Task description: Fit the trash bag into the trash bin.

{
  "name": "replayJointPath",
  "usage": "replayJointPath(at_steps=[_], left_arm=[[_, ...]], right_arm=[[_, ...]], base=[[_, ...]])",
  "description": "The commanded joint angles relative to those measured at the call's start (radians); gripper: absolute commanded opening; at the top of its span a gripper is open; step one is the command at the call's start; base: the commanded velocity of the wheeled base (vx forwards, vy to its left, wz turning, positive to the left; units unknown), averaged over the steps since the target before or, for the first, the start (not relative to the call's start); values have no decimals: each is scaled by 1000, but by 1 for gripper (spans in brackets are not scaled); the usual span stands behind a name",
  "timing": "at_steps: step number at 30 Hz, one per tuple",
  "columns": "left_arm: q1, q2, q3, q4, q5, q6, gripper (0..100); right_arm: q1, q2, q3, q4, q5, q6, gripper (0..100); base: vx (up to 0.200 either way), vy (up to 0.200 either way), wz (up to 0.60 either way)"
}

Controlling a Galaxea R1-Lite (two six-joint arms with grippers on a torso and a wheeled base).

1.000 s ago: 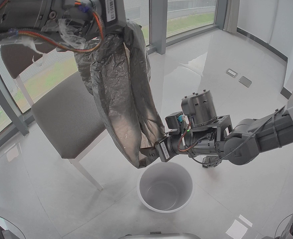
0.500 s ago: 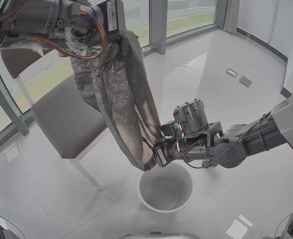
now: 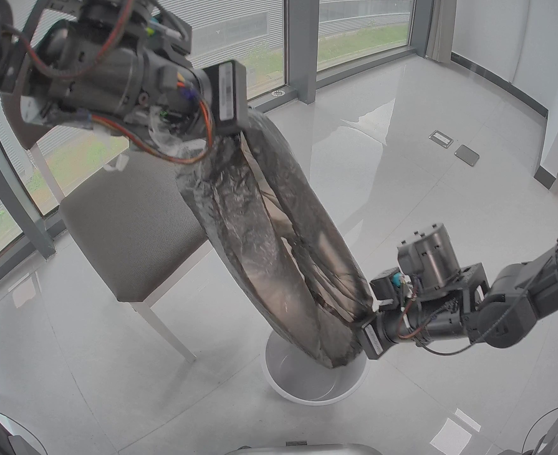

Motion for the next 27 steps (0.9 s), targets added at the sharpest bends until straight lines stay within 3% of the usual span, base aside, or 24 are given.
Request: replayJointPath(at_steps=[1,8,27], left_arm=[[-7,120,97,43,-48,-11,0],[-12,210,166,43,-66,-11,0],[-15,333,174,33,-117,-75,0]], right_arm=[[-69,-90,207,-104,-13,-5,0],[-118,-12,265,-187,-9,-41,0],[-116,223,256,-333,1,-76,0]], base=[[0,0,0],[0,0,0],[0,0,0]])
